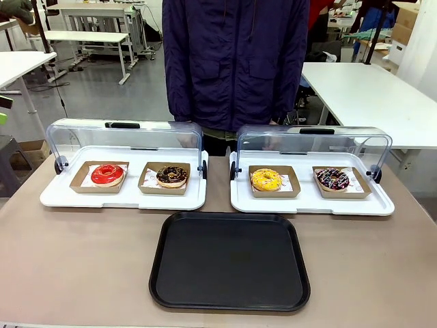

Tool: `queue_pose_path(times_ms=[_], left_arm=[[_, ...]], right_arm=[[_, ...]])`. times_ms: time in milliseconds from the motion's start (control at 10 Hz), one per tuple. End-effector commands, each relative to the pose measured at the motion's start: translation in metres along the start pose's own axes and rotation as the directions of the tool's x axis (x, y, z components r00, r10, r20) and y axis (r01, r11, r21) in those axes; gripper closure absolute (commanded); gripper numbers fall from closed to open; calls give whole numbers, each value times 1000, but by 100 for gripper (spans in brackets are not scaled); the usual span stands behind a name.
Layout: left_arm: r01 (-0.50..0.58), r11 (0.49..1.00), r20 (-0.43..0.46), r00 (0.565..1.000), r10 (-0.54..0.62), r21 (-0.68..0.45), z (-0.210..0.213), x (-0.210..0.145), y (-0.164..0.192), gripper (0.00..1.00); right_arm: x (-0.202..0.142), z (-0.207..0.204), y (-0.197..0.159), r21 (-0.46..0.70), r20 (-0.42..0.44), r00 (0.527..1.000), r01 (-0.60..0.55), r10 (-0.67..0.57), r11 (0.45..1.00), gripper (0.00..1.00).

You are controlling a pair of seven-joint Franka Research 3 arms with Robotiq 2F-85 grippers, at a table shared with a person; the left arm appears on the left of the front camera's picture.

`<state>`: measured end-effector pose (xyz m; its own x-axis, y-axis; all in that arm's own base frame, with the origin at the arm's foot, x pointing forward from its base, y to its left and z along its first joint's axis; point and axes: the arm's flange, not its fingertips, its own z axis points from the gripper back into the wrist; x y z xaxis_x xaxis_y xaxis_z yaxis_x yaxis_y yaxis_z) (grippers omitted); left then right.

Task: Move the second donut from the left to the tray.
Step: Pick up the Paper togo box containing the Donut indicated by the person and place it on the Handle tray.

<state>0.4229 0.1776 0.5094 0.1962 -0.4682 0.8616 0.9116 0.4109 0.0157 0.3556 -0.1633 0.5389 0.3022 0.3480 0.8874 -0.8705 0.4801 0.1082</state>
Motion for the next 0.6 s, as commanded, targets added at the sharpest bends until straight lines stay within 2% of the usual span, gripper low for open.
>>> queue_pose_path(times_ms=[0, 500], left_arm=[[8, 1000, 6, 1000, -8, -8, 0, 2, -1, 0], [8, 1000, 6, 1000, -8, -8, 0, 2, -1, 0]], right_arm=[[1, -2, -2, -1, 24, 999, -22, 22, 1000, 0], [1, -2, -2, -1, 24, 999, -22, 22, 1000, 0]])
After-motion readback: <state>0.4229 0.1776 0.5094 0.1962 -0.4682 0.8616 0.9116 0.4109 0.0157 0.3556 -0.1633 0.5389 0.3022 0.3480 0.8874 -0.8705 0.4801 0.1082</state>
